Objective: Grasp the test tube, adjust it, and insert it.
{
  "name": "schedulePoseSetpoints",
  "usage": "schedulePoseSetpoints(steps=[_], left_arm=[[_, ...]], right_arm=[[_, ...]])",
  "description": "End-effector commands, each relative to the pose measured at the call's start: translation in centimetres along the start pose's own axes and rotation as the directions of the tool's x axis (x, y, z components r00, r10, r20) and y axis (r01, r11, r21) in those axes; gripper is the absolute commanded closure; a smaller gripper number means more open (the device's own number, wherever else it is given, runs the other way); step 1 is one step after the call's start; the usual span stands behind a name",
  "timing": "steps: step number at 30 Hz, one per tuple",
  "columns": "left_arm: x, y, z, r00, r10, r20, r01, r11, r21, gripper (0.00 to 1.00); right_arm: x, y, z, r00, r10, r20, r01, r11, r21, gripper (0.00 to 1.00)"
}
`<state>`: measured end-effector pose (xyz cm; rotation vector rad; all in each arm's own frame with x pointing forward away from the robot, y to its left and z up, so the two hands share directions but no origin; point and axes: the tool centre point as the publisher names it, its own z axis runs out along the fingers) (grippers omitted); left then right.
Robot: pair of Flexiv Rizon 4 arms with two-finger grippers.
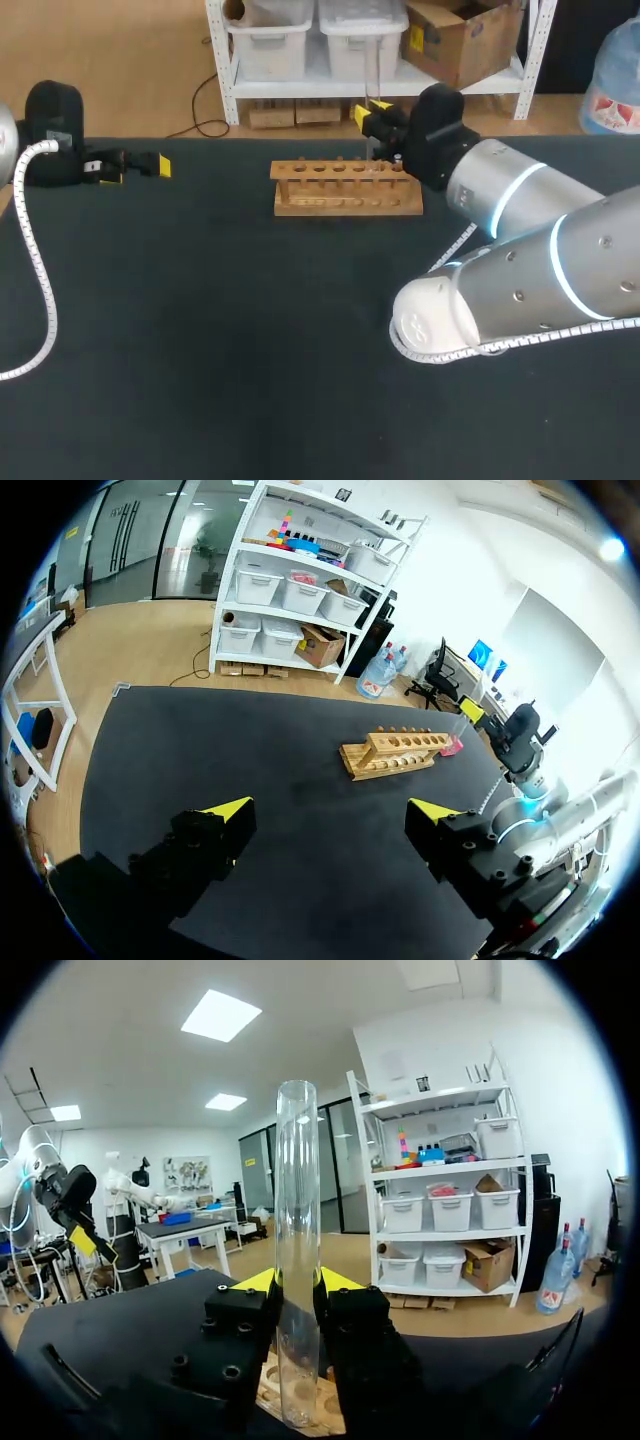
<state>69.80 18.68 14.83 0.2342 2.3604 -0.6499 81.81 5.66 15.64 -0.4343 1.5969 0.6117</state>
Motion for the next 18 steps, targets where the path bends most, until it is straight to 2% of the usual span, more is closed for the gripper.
schedulePoseSetpoints(steps=[1,18], left_arm=[[0.0,0.0,0.0,1.000,-0.001,-0.001,0.001,1.000,-0.002,0.00],[0.0,0.0,0.0,1.000,-0.001,-0.001,0.001,1.000,-0.002,0.00]], right_arm=[[0.2,-0.3,0.4,1.000,0.001,0.001,-0.001,1.000,0.004,1.00],[1.2,-1.2,1.0,1.000,0.025,0.008,-0.025,1.000,0.018,1.00]])
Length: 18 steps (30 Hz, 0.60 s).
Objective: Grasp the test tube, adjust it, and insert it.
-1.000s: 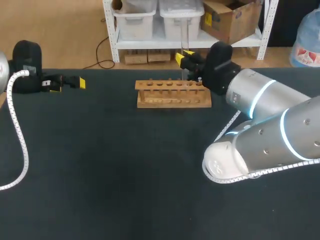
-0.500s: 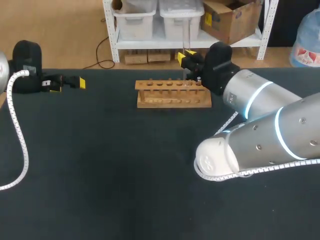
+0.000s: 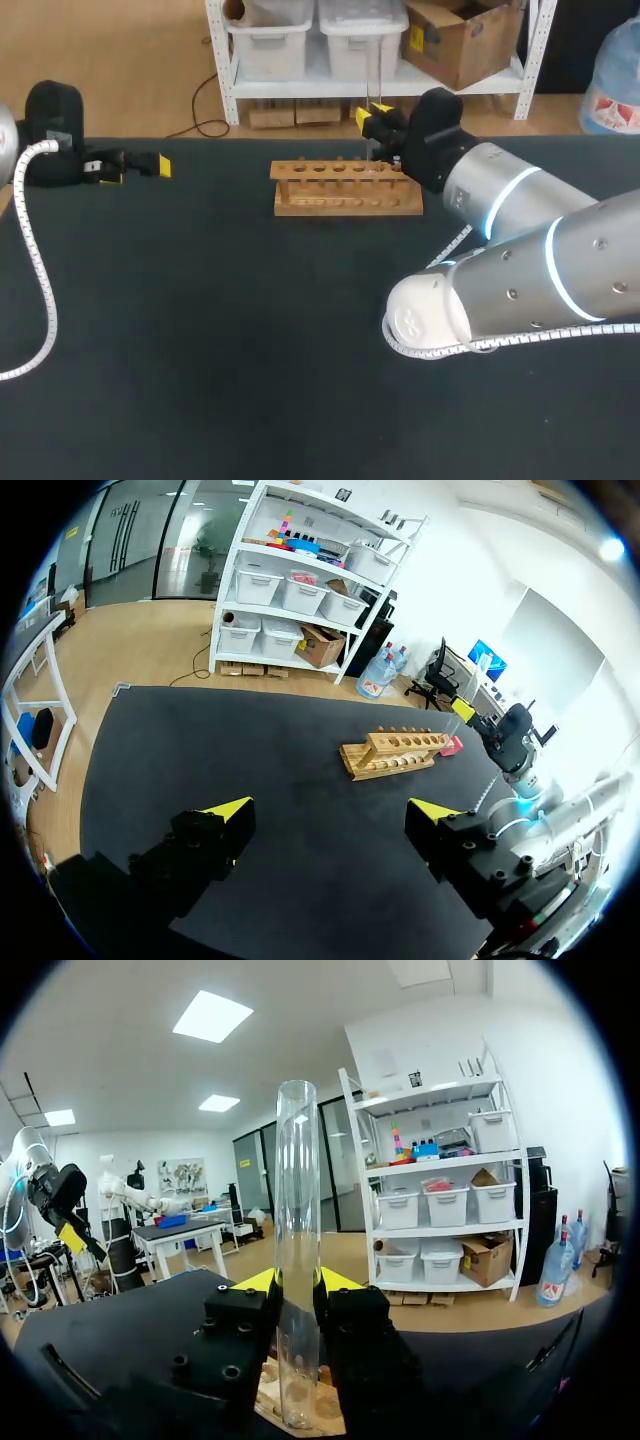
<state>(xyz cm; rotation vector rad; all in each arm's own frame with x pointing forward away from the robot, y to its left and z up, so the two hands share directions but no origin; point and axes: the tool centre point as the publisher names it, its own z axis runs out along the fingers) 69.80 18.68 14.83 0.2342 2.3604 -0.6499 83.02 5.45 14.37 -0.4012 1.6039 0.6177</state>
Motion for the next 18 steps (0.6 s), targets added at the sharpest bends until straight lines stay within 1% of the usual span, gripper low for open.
schedulePoseSetpoints(steps=[1,11,18], left_arm=[[0.0,0.0,0.0,1.000,-0.001,-0.001,0.001,1.000,-0.002,0.00],[0.0,0.0,0.0,1.000,-0.001,-0.001,0.001,1.000,-0.002,0.00],[0.0,0.0,0.0,1.000,-0.001,-0.001,0.001,1.000,-0.002,0.00]], right_arm=[[0.2,-0.2,0.2,1.000,0.001,0.003,-0.001,1.000,0.003,1.00],[-1.2,-0.4,0.0,0.999,-0.004,0.039,0.004,1.000,0.003,1.00],[-1.1,-1.3,0.8,0.999,-0.020,0.044,0.020,1.000,0.005,1.00]])
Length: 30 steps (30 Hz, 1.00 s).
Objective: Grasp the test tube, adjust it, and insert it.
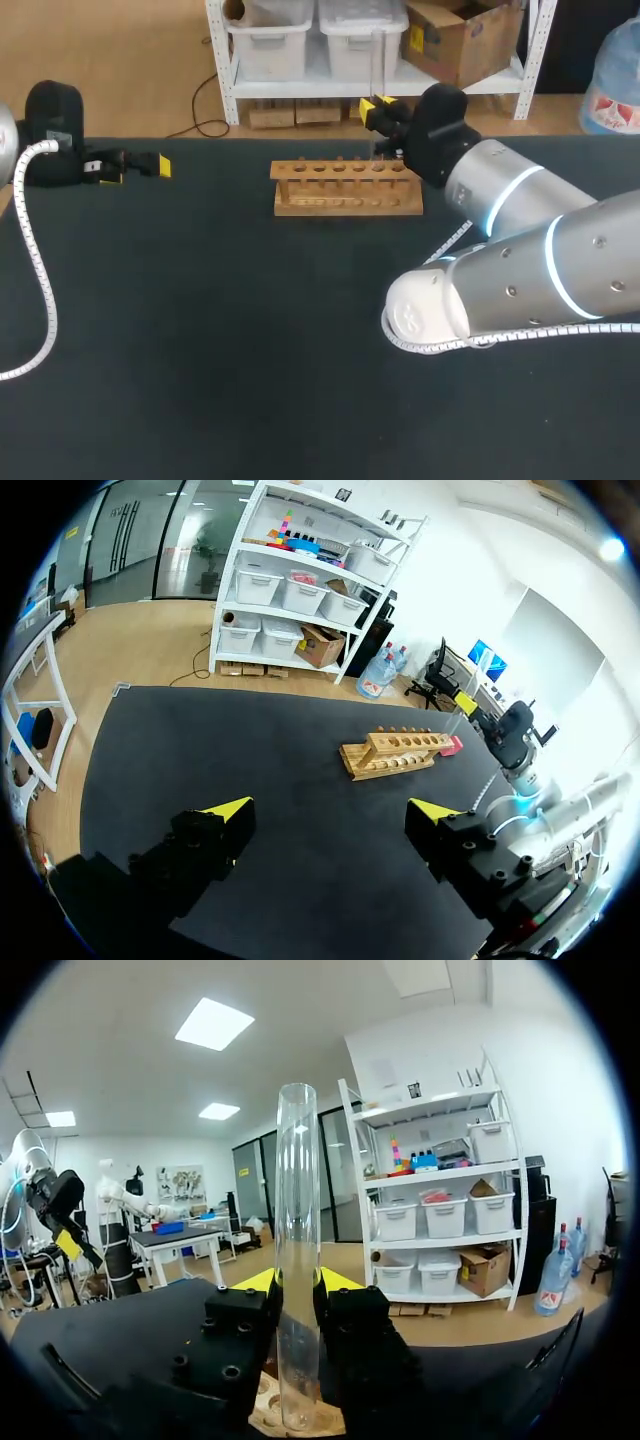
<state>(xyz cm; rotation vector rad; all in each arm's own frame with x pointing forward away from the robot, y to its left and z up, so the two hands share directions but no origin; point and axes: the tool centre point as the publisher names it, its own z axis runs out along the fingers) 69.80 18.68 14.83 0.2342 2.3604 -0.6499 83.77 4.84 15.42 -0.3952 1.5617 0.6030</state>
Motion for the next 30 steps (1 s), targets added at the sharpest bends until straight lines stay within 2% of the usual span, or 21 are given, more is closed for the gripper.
schedulePoseSetpoints(steps=[1,17,30], left_arm=[[0.0,-0.1,0.0,1.000,-0.001,-0.001,0.001,1.000,-0.002,0.00],[0.0,-0.1,0.0,1.000,-0.001,-0.001,0.001,1.000,-0.002,0.00],[0.0,-0.1,0.0,1.000,-0.001,-0.001,0.001,1.000,-0.002,0.00]], right_arm=[[0.2,-0.7,0.7,1.000,-0.005,0.003,0.005,1.000,0.003,1.00],[1.4,-1.8,1.8,1.000,0.011,0.006,-0.011,1.000,0.027,1.00],[1.7,-1.8,0.7,1.000,0.022,0.013,-0.023,0.999,0.042,1.00]])
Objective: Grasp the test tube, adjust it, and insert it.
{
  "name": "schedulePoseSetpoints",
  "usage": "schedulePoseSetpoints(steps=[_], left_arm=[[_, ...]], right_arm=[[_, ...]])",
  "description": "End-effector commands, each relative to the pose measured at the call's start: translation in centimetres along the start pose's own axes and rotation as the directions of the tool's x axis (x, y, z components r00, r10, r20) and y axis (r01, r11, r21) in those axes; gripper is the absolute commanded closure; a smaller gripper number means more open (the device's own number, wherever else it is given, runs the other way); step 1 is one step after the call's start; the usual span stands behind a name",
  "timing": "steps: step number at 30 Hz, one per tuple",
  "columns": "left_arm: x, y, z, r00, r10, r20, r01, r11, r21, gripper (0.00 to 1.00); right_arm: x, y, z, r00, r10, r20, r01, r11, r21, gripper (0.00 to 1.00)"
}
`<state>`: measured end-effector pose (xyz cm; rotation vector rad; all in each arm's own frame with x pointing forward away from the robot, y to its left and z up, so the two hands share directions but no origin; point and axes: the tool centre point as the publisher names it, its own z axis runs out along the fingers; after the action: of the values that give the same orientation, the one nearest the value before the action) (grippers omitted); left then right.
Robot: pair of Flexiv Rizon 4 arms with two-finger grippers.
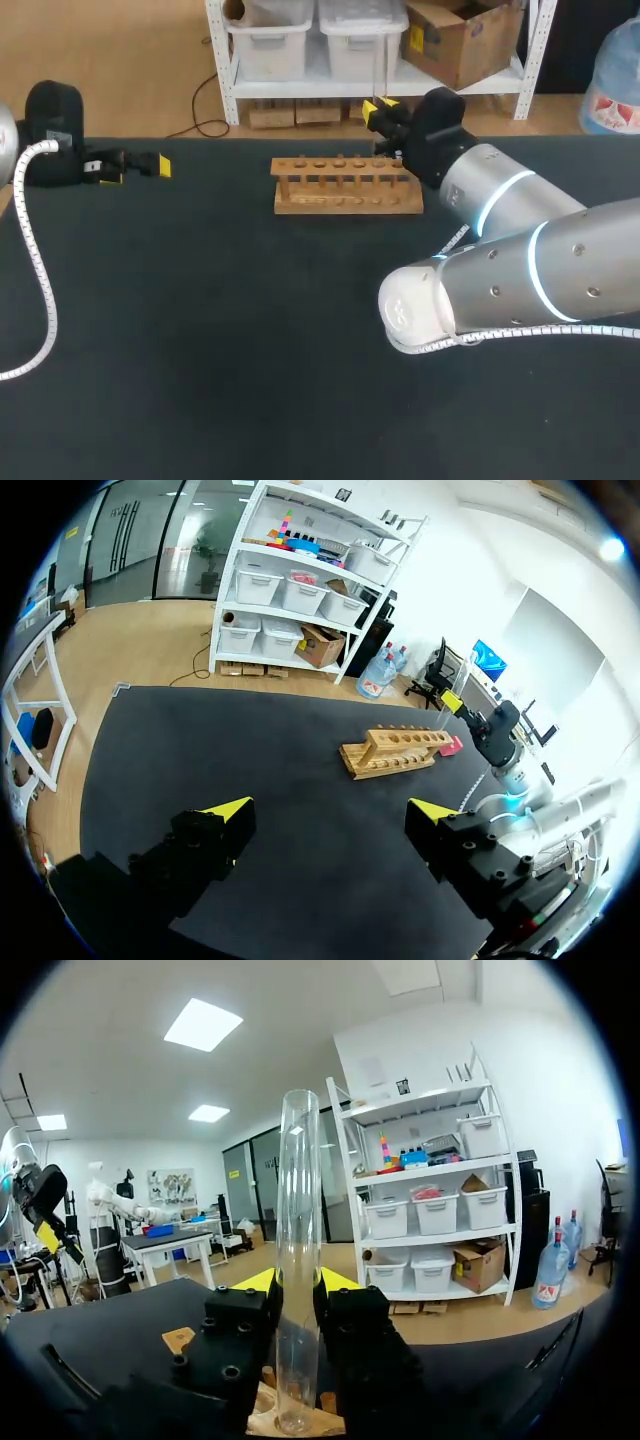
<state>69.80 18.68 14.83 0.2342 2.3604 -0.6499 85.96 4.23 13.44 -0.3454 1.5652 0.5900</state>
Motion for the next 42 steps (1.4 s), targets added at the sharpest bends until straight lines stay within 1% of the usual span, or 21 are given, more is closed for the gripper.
schedulePoseSetpoints(steps=[1,12,31,42], left_arm=[[0.0,0.0,0.0,1.000,-0.001,-0.001,0.001,1.000,-0.002,0.00],[0.0,0.0,0.0,1.000,-0.001,-0.001,0.001,1.000,-0.002,0.00],[0.0,0.0,0.0,1.000,-0.001,-0.001,0.001,1.000,-0.002,0.00],[0.0,0.0,0.0,1.000,-0.001,-0.001,0.001,1.000,-0.002,0.00]], right_arm=[[0.0,0.3,-0.9,1.000,0.002,0.001,-0.002,1.000,0.005,1.00],[0.8,1.0,-2.2,1.000,0.020,-0.007,-0.020,1.000,0.015,1.00],[2.1,1.2,-1.9,0.999,0.033,-0.034,-0.033,0.999,0.013,1.00],[3.6,1.2,-2.2,0.997,0.055,-0.052,-0.054,0.998,0.024,1.00]])
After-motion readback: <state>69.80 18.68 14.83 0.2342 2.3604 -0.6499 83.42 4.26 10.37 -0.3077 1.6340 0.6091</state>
